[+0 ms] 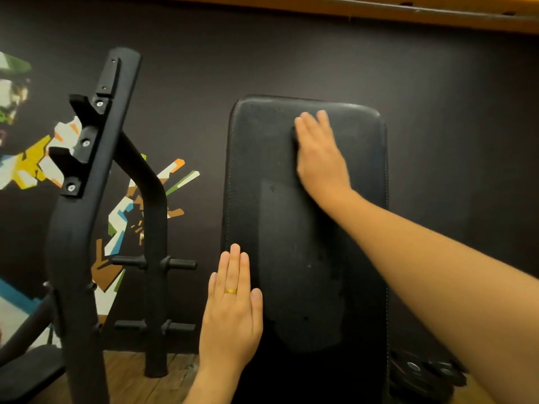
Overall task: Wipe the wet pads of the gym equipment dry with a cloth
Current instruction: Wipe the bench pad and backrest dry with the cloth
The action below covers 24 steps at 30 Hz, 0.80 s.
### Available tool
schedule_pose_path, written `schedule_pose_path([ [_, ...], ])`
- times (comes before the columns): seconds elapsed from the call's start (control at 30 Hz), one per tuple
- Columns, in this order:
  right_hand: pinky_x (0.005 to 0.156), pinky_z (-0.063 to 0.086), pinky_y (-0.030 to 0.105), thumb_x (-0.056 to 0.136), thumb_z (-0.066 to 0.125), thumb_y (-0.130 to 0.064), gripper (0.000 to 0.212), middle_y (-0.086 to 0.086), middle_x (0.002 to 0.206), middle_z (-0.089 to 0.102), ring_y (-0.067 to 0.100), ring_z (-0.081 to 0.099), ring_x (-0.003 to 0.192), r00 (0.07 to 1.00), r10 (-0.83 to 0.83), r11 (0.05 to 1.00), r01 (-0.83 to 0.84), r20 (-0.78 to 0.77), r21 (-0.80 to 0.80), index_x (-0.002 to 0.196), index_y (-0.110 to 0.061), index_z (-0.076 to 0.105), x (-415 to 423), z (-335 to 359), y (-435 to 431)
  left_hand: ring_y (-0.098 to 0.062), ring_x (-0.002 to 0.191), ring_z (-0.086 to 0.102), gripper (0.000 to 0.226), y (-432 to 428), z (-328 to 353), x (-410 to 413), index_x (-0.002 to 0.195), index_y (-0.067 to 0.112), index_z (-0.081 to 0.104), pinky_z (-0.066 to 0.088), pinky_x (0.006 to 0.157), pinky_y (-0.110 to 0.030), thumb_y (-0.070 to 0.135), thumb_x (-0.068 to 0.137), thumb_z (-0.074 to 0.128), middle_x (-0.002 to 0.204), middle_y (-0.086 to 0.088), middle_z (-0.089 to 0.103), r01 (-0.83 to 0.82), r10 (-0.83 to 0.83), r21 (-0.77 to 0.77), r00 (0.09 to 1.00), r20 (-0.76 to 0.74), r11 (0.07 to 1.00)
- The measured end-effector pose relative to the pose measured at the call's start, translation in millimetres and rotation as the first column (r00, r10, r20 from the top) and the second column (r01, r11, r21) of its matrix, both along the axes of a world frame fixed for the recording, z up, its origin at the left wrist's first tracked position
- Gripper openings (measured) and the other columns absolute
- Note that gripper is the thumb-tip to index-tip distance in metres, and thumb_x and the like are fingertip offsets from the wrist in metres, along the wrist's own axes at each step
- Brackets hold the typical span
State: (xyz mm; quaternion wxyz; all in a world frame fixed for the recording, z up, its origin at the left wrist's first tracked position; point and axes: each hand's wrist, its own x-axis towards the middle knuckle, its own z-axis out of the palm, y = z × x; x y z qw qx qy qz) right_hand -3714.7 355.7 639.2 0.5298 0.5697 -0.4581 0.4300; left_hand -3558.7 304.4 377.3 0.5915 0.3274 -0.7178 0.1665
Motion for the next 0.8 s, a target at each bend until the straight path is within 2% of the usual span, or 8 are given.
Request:
schedule_pose_path([
  [0.1, 0.121, 0.027, 0.052, 0.104, 0.034, -0.001, 0.049, 0.011, 0.163, 0.029, 0.035, 0.01, 0.155, 0.989, -0.028, 0.999, 0.025, 0.142, 0.024, 0.153, -0.001, 0.034, -42.7, 6.4, 21.0, -0.016, 0.156, 0.001, 0.061, -2.0, -0.7, -1.0, 0.159, 0.013, 0.013, 0.014, 0.118, -0.05, 0.033, 0.104, 0.028, 0.169, -0.005, 0.012, -0.019, 0.019, -0.013, 1.0, 0.015, 1.0],
  [0.23, 0.121, 0.022, 0.038, 0.108, 0.039, -0.024, 0.054, 0.004, 0.168, 0.018, 0.024, -0.001, 0.156, 0.968, 0.06, 0.994, -0.08, 0.245, 0.073, 0.158, -0.007, 0.027, -34.8, 4.3, 28.3, -0.018, 0.156, 0.002, 0.062, -3.1, -1.6, -1.2, 0.159, 0.01, 0.017, 0.016, 0.117, -0.051, 0.033, 0.103, 0.03, 0.169, -0.006, 0.013, -0.056, 0.056, -0.009, 0.998, 0.026, 0.998],
  [0.33, 0.12, 0.024, 0.04, 0.105, 0.048, -0.036, 0.064, 0.001, 0.168, 0.018, 0.022, -0.002, 0.156, 0.945, 0.139, 0.986, -0.158, 0.295, 0.042, 0.158, -0.008, 0.028, -13.0, 1.6, 21.9, -0.019, 0.156, 0.003, 0.063, -1.9, -1.4, -1.1, 0.16, 0.011, 0.014, 0.018, 0.117, -0.053, 0.032, 0.103, 0.031, 0.169, -0.007, 0.013, -0.045, 0.046, -0.015, 0.999, 0.024, 0.999],
  [0.5, 0.117, 0.028, 0.04, 0.102, 0.051, -0.031, 0.055, 0.006, 0.162, 0.029, 0.031, 0.007, 0.155, 0.983, 0.162, 0.975, -0.173, 0.081, 0.14, 0.148, -0.004, 0.039, 43.4, -2.3, 0.3, -0.021, 0.156, 0.009, 0.063, -3.3, -1.0, -0.4, 0.16, 0.012, 0.012, 0.022, 0.116, -0.054, 0.034, 0.103, 0.028, 0.169, -0.007, 0.014, -0.047, 0.049, -0.033, 0.998, 0.038, 0.998],
  [0.57, 0.119, 0.027, 0.041, 0.102, 0.051, -0.033, 0.058, 0.008, 0.162, 0.03, 0.033, 0.009, 0.154, 0.991, 0.127, 0.975, -0.12, -0.027, 0.186, 0.15, -0.002, 0.038, 68.5, -10.7, -13.3, -0.019, 0.156, 0.006, 0.063, -4.6, -1.6, -0.8, 0.16, 0.013, 0.011, 0.021, 0.116, -0.054, 0.034, 0.104, 0.028, 0.17, -0.006, 0.012, -0.051, 0.052, -0.027, 0.998, 0.031, 0.998],
  [0.7, 0.117, 0.034, 0.047, 0.103, 0.046, -0.031, 0.055, 0.017, 0.154, 0.042, 0.041, 0.029, 0.147, 0.957, -0.126, 0.987, 0.147, -0.26, 0.063, 0.148, 0.002, 0.042, 64.3, -14.3, -23.5, -0.017, 0.156, 0.002, 0.064, -5.7, -2.1, -1.7, 0.161, 0.013, 0.01, 0.018, 0.117, -0.054, 0.034, 0.104, 0.028, 0.17, -0.002, 0.005, -0.053, 0.054, -0.015, 0.998, 0.031, 0.998],
  [0.8, 0.116, 0.034, 0.047, 0.105, 0.039, -0.026, 0.049, 0.016, 0.153, 0.044, 0.039, 0.032, 0.146, 0.911, -0.214, 0.972, 0.233, -0.353, 0.011, 0.147, 0.0, 0.043, 33.4, -7.7, -13.8, -0.018, 0.156, 0.003, 0.064, -5.7, -2.3, -1.3, 0.16, 0.014, 0.009, 0.017, 0.117, -0.052, 0.034, 0.103, 0.029, 0.17, -0.002, 0.004, -0.057, 0.057, -0.029, 0.998, 0.029, 0.998],
])
